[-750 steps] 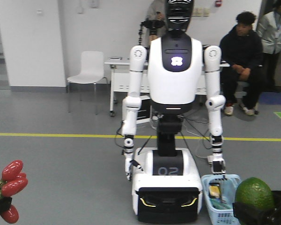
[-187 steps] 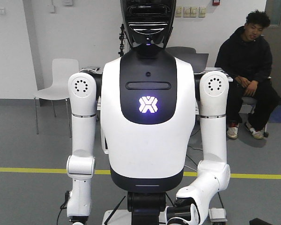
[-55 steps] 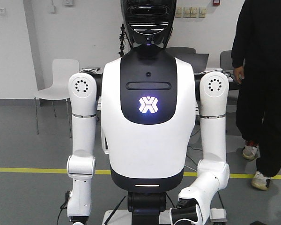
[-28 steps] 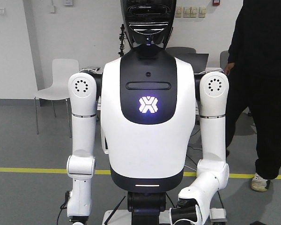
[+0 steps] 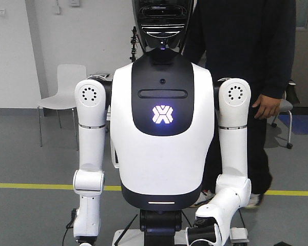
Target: Pick snacks and fruit into basket
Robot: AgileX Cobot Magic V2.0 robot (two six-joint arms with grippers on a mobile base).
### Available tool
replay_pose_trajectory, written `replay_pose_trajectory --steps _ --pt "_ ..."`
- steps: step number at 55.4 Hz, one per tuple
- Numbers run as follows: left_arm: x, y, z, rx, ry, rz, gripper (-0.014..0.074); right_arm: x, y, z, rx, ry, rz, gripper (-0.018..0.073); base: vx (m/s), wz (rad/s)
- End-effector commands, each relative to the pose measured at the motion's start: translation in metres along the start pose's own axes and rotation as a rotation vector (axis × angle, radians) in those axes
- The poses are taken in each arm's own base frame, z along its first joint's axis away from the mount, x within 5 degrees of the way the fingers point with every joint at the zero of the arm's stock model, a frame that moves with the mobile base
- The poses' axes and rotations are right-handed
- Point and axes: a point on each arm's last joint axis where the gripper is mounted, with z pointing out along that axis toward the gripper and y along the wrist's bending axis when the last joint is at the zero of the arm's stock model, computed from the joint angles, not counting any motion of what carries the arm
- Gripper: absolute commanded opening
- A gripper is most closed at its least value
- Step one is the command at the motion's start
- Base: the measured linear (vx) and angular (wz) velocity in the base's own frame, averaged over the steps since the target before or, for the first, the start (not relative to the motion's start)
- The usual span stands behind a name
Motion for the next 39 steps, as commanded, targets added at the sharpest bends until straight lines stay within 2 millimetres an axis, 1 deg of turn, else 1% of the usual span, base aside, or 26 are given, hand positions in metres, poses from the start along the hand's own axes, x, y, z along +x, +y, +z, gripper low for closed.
replay_pose_trajectory --steps 1,4,9,14,15,18,19,23,27,30,31,39 --pt "-0.005 0.001 -0.001 -0.012 -0.092 -0.016 -0.001 -0.017 -0.001 -0.007 0.011 -0.112 -0.015 0.05 0.0 0.0" --pt "-0.005 0.001 -0.001 -0.012 -0.092 -0.016 -0.001 -0.018 -0.003 -0.007 0.036 -0.125 -0.053 0.0491 0.0 0.0" --pt "-0.005 0.001 -0.001 -0.012 -0.092 -0.016 -0.001 -0.017 -0.007 -0.014 0.083 -0.164 -0.104 0.0467 0.0 0.0" --pt "-0.005 0.001 -0.001 -0.012 -0.092 -0.016 -0.001 -0.003 -0.016 -0.026 0.163 -0.277 -0.082 0.0396 0.0 0.0" --pt "-0.005 0.001 -0.001 -0.012 -0.092 -0.016 -0.001 0.0 -0.018 -0.03 0.19 -0.319 -0.078 0.0368 0.0 0.0" --pt "-0.005 0.001 -0.001 -0.012 -0.092 -0.016 -0.001 0.015 -0.022 -0.035 0.241 -0.378 -0.078 0.0312 0.0 0.0" --pt "-0.005 0.001 -0.001 -0.012 -0.092 -0.016 -0.001 0.018 -0.023 -0.04 0.265 -0.415 -0.081 0.0286 0.0 0.0" --pt "-0.005 0.001 -0.001 -0.012 -0.092 -0.016 -0.001 0.041 -0.024 -0.051 0.341 -0.497 -0.089 0.0192 0.0 0.0" --pt "-0.005 0.001 -0.001 -0.012 -0.092 -0.016 -0.001 0.068 -0.024 -0.057 0.42 -0.519 -0.095 0.0083 0.0 0.0" --pt "-0.005 0.001 -0.001 -0.012 -0.092 -0.016 -0.001 0.088 -0.024 -0.056 0.464 -0.509 -0.087 -0.0002 0.0 0.0" --pt "-0.005 0.001 -0.001 -0.012 -0.092 -0.016 -0.001 0.094 -0.025 -0.054 0.471 -0.498 -0.084 -0.0017 0.0 0.0" --pt "-0.005 0.001 -0.001 -0.012 -0.092 -0.016 -0.001 0.132 -0.025 -0.041 0.496 -0.473 -0.073 -0.0013 0.0 0.0"
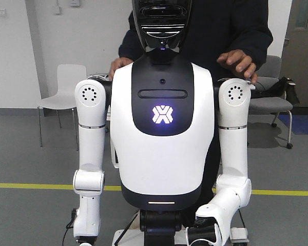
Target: Pick snacks and fruit into basket
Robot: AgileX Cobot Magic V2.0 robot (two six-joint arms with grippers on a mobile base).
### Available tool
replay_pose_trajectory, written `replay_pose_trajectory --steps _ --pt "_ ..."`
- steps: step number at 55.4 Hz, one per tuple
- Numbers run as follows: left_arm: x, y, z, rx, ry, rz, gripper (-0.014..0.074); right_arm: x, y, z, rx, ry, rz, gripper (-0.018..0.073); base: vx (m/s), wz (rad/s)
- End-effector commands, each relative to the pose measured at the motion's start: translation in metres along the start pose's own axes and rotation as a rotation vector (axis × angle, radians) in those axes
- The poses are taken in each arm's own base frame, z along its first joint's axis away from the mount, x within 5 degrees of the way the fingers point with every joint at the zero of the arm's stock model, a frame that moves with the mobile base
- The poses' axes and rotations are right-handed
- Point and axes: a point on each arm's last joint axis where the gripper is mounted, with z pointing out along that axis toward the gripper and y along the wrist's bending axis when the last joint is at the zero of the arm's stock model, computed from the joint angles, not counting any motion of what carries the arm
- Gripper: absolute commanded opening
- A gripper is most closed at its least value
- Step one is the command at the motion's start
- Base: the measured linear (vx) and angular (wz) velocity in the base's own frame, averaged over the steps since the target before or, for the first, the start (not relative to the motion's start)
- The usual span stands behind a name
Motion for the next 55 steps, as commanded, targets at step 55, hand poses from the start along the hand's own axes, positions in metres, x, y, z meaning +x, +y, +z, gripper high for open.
replay_pose_trajectory --steps 55 --pt "-0.005 0.001 -0.001 -0.012 -0.092 -0.017 -0.001 0.05 0.007 0.003 0.003 -0.065 -0.016 -0.0008 0.0 0.0"
